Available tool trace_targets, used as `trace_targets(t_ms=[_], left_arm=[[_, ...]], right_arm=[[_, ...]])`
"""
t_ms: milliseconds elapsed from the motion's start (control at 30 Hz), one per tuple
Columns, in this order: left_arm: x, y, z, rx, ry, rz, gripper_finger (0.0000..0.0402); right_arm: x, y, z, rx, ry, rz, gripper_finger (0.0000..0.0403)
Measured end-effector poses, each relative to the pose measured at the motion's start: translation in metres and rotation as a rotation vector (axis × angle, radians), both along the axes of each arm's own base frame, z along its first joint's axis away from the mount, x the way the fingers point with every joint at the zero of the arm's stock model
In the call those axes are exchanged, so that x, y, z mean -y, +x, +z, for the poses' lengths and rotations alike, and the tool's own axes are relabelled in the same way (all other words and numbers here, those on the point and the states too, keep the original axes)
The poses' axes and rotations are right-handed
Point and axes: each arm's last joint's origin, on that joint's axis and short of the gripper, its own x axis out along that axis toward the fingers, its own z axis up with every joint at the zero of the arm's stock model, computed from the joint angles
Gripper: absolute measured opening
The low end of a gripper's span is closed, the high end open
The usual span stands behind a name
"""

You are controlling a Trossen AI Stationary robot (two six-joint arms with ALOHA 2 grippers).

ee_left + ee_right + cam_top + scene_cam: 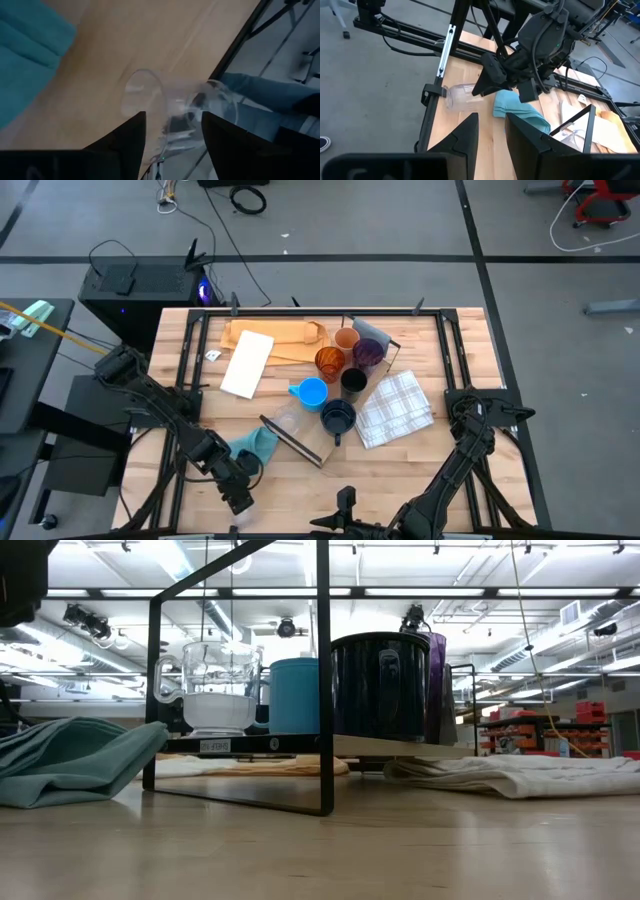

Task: Stack small to large cups/mugs on shelf
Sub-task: Put the transparent mug on the shelf

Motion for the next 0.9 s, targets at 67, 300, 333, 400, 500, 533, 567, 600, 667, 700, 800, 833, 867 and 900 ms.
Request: trace_targets(t_ms=[67,300,333,400,500,533,567,600,667,700,800,833,867,900], left_arm=[[0.0002,0.0001,0.0002,0.005,-0.001,-0.005,0.0189],[0.0001,0.0001,0.0001,0.018,0.007,-0.022,0.0111],[0.0001,0.0001,0.0001,0.018,0.008,-0.023,0.0094],[0.0002,0.0003,0.0002,0.023,0.008,-0.027,0.0059],[0.0008,0.0015,0.0018,0.039,0.000,-0.030,0.0015],[0.0005,0.0014,0.0018,0.040,0.005,-0.028,0.0011],[0.0001,0.0010,0.0013,0.036,0.010,-0.028,0.0012],[-0.0002,0.0005,0.0007,0.031,0.014,-0.031,0.0015],[0.0000,0.0001,0.0007,0.030,0.014,-0.035,0.0018],[0.0000,0.0001,0.0007,0.030,0.014,-0.036,0.0016],[-0.0001,0.0002,0.0007,0.032,0.015,-0.039,0.0006],[-0.0004,0.0005,0.0006,0.033,0.015,-0.040,0.0006],[-0.0010,0.0010,0.0006,0.038,0.018,-0.044,0.0007],[-0.0017,0.0017,0.0006,0.041,0.019,-0.046,0.0009]], right_arm=[[0.0003,0.0003,0.0000,0.000,0.000,-0.001,0.0103],[0.0001,0.0001,0.0000,0.000,-0.002,0.000,0.0103],[0.0002,0.0002,0.0000,0.000,-0.003,0.001,0.0103],[0.0000,0.0000,0.0000,-0.001,-0.007,0.003,0.0103],[0.0000,0.0001,-0.0002,-0.002,-0.009,0.004,0.0103],[0.0000,0.0001,-0.0002,-0.002,-0.009,0.004,0.0103],[0.0000,0.0001,-0.0002,-0.002,-0.009,0.004,0.0103],[0.0001,0.0000,-0.0003,-0.003,-0.010,0.004,0.0103],[0.0002,-0.0001,-0.0004,-0.004,-0.012,0.004,0.0103],[0.0002,-0.0001,-0.0004,-0.004,-0.012,0.004,0.0103],[0.0002,-0.0001,-0.0004,-0.004,-0.012,0.004,0.0103],[0.0002,-0.0001,-0.0005,-0.004,-0.012,0.004,0.0103],[0.0002,-0.0001,-0.0005,-0.005,-0.012,0.004,0.0103],[0.0002,-0.0001,-0.0006,-0.005,-0.013,0.004,0.0103]])
